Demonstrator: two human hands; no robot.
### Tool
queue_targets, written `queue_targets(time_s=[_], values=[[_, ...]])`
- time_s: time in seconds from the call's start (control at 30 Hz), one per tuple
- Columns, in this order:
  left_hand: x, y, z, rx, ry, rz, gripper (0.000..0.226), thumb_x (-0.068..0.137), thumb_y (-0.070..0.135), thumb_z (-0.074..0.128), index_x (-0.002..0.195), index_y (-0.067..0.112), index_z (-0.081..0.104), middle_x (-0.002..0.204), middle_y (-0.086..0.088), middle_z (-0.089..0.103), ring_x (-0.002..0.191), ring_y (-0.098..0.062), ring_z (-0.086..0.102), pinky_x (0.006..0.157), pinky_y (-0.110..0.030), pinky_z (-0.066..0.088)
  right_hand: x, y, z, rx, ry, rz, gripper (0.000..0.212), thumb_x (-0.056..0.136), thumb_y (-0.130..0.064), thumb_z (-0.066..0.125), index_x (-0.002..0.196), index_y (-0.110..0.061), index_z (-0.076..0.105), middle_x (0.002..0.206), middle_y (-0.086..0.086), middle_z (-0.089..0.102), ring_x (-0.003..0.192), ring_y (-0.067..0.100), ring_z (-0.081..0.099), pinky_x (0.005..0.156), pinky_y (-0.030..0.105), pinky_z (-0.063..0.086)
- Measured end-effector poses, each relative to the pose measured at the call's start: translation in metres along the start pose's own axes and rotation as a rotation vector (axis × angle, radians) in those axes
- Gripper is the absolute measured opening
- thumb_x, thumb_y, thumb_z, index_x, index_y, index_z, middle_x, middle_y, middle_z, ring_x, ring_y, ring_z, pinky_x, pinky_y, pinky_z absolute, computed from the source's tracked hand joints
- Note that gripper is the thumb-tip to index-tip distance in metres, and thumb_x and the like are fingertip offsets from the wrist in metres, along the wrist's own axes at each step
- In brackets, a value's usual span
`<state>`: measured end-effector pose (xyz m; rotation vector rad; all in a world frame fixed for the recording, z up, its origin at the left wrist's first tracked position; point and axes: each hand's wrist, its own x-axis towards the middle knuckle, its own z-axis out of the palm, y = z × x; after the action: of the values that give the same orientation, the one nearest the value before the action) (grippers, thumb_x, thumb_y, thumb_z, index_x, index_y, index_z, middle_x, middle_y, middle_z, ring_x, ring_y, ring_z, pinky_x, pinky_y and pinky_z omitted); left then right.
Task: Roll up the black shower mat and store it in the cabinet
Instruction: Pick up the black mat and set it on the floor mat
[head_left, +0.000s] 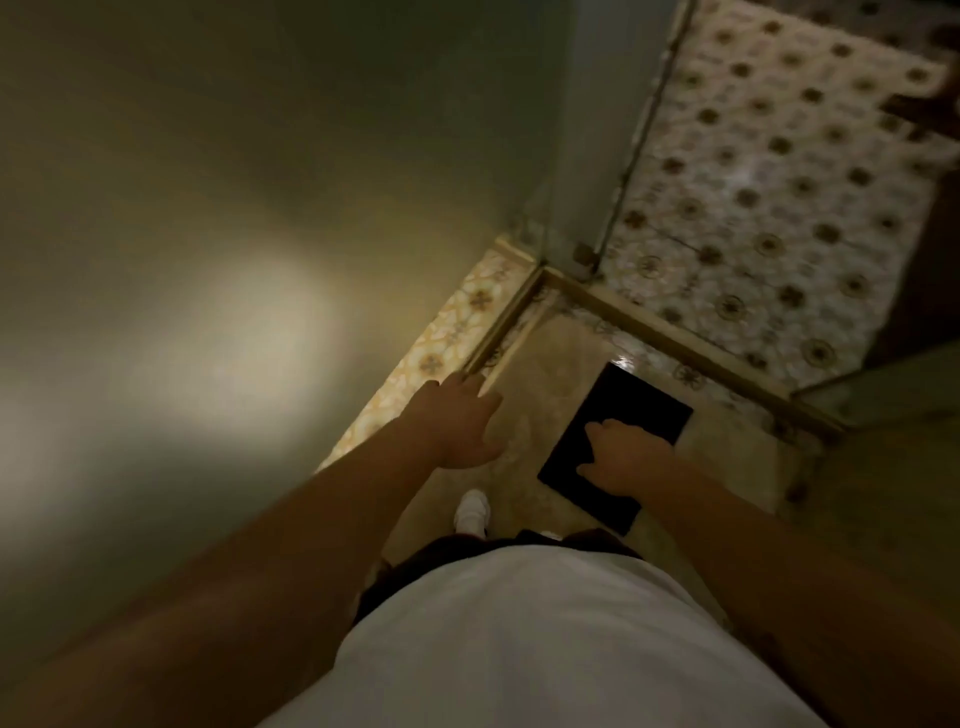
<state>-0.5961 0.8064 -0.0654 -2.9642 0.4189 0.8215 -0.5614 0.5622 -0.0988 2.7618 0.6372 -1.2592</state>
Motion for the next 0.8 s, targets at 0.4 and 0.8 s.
queue_targets(time_s=[0.4, 0.8], values=[[0.069, 0.055, -0.008, 0.206, -0.143, 0.434, 0.074, 0.083, 0.066, 0.04, 0.141, 0.021, 0.036, 0.148, -0.011, 0.036, 0.132, -0.031, 0.035, 0.095, -0.048, 0.041, -0.06, 0.011, 0.074, 0.447, 0.069, 0.366, 0.033, 0.092, -0.036, 0.046, 0.115, -0.012, 0.048, 0.113, 0.01, 0.054, 0.094, 0.024, 0.056, 0.08, 0.039, 0.051], [0.068, 0.118, 0.023, 0.162, -0.254, 0.353, 0.071, 0.086, 0.063, 0.042, 0.143, 0.021, 0.033, 0.147, -0.01, 0.038, 0.132, -0.03, 0.037, 0.098, -0.047, 0.038, -0.071, 0.075, 0.131, 0.484, 0.048, 0.35, 0.057, 0.088, -0.049, 0.047, 0.135, -0.018, 0.039, 0.135, 0.007, 0.047, 0.113, 0.028, 0.051, 0.087, 0.04, 0.048]])
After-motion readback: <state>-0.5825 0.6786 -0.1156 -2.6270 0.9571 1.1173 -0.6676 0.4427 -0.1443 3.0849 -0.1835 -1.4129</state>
